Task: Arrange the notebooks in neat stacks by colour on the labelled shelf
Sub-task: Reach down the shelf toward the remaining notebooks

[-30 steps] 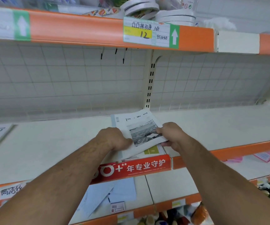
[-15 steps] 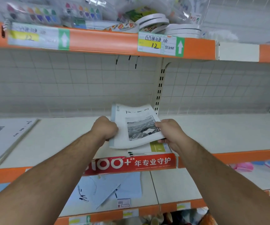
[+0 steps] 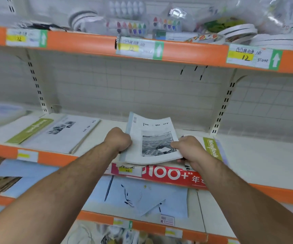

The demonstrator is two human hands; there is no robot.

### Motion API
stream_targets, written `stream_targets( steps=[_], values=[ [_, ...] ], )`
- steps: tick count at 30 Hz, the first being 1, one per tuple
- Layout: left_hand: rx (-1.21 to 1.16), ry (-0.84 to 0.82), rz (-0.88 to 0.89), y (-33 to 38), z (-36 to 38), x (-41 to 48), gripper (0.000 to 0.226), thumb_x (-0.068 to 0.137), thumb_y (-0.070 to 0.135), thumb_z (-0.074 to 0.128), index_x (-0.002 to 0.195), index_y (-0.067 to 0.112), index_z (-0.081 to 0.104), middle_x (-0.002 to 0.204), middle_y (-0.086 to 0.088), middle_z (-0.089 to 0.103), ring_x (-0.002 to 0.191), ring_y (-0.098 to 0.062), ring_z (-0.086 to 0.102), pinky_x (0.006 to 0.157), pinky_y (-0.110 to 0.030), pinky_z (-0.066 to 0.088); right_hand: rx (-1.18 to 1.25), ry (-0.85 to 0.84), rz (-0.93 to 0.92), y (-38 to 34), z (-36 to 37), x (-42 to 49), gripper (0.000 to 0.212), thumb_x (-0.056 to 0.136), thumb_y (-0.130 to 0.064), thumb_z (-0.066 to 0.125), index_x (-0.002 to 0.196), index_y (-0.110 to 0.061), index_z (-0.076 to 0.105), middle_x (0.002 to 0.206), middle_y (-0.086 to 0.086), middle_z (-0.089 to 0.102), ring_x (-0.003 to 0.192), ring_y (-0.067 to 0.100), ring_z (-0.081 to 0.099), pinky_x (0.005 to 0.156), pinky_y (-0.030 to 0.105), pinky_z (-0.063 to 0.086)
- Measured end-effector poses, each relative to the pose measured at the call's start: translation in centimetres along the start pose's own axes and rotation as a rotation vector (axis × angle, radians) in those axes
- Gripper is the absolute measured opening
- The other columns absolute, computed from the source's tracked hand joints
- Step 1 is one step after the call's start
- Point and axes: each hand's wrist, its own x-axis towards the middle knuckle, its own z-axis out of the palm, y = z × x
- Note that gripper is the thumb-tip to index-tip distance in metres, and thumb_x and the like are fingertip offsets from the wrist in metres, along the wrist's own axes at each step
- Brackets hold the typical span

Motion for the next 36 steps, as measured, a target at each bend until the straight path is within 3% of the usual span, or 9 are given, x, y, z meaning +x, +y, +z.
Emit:
stream_targets(
  steps=[4, 9, 12, 18, 22, 24, 29, 34, 36],
  values=[
    [0.04, 0.037, 0.006, -2.3, -3.8, 1.2, 0.013, 0.089, 0.006, 0.062, 0.08, 0.006, 0.052, 0.084, -0.012, 0.058, 0.073, -0.025, 0.055, 0.052, -0.025, 0.037, -0.014, -0.023, -0.008, -1.7, 4.5, 0.0, 0.014, 0.087, -0.005, 0.062, 0.091, 0.008, 0.067, 0.08, 0.017, 0.067, 0.053, 0.023, 0.055, 0.039, 0.022, 0.044],
    [0.092, 0.051, 0.045, -4.9, -9.5, 4.0, 0.009, 0.091, 0.007, 0.058, 0.092, 0.004, 0.049, 0.077, -0.005, 0.05, 0.08, -0.026, 0.053, 0.048, -0.026, 0.033, -0.008, -0.01, -0.023, -4.4, 11.1, 0.2, 0.019, 0.086, -0.006, 0.063, 0.096, 0.01, 0.068, 0.079, 0.014, 0.068, 0.058, 0.023, 0.057, 0.041, 0.023, 0.046],
    [0.147, 0.043, 0.071, -6.6, -13.6, 6.1, 0.014, 0.091, 0.008, 0.057, 0.081, 0.007, 0.048, 0.075, -0.004, 0.05, 0.076, -0.024, 0.053, 0.046, -0.027, 0.032, 0.005, 0.01, -0.018, -6.1, 15.8, 0.4, 0.018, 0.086, -0.005, 0.064, 0.097, 0.008, 0.068, 0.075, 0.013, 0.064, 0.055, 0.021, 0.055, 0.038, 0.022, 0.045],
    [0.253, 0.019, 0.094, -10.7, -20.7, 10.0, 0.006, 0.091, 0.01, 0.056, 0.091, 0.006, 0.051, 0.098, -0.012, 0.06, 0.09, -0.03, 0.058, 0.053, -0.028, 0.036, 0.033, -0.007, -0.018, -8.3, 24.8, 0.5, 0.009, 0.087, -0.006, 0.065, 0.079, -0.005, 0.066, 0.07, 0.007, 0.063, 0.054, 0.017, 0.055, 0.039, 0.021, 0.046],
    [0.307, 0.016, 0.078, -13.1, -24.6, 11.7, 0.011, 0.092, 0.012, 0.058, 0.094, 0.008, 0.047, 0.096, -0.009, 0.054, 0.087, -0.027, 0.053, 0.064, -0.028, 0.041, 0.028, -0.026, -0.004, -9.4, 29.6, 0.7, 0.009, 0.088, -0.009, 0.066, 0.09, 0.0, 0.067, 0.078, 0.012, 0.063, 0.059, 0.02, 0.055, 0.04, 0.022, 0.046],
    [0.337, 0.02, 0.077, -14.2, -25.8, 12.5, 0.013, 0.092, 0.013, 0.059, 0.098, 0.008, 0.049, 0.106, -0.013, 0.059, 0.093, -0.029, 0.056, 0.07, -0.029, 0.041, 0.008, -0.038, 0.001, -9.9, 31.5, 0.8, 0.013, 0.088, -0.009, 0.066, 0.093, 0.002, 0.068, 0.078, 0.012, 0.064, 0.058, 0.019, 0.055, 0.04, 0.021, 0.046],
    [0.338, 0.054, 0.061, -16.1, -27.5, 13.8, 0.037, 0.092, 0.01, 0.057, 0.127, -0.001, 0.055, 0.134, -0.016, 0.057, 0.118, -0.032, 0.057, 0.083, -0.031, 0.047, -0.051, -0.046, -0.007, -10.7, 34.4, 1.6, 0.012, 0.086, -0.008, 0.066, 0.075, -0.005, 0.061, 0.069, 0.008, 0.06, 0.049, 0.019, 0.05, 0.038, 0.022, 0.04],
    [0.447, 0.029, 0.074, -17.2, -28.5, 14.7, 0.004, 0.091, 0.01, 0.055, 0.094, 0.008, 0.053, 0.116, -0.015, 0.063, 0.102, -0.03, 0.06, 0.072, -0.03, 0.044, -0.218, -0.027, -0.013, -10.7, 35.9, 2.8, 0.036, 0.086, -0.013, 0.07, 0.061, -0.011, 0.043, 0.052, 0.004, 0.043, 0.036, 0.02, 0.04, 0.041, 0.023, 0.031],
    [0.533, -0.005, 0.07, -17.9, -28.5, 15.0, 0.008, 0.092, 0.011, 0.054, 0.086, 0.009, 0.049, 0.11, -0.013, 0.063, 0.095, -0.028, 0.059, 0.071, -0.029, 0.044, -0.339, -0.013, -0.024, -10.4, 36.4, 3.0, 0.04, 0.084, -0.023, 0.074, 0.061, -0.011, 0.043, 0.05, 0.006, 0.045, 0.038, 0.022, 0.045, 0.045, 0.024, 0.034]
  ],
)
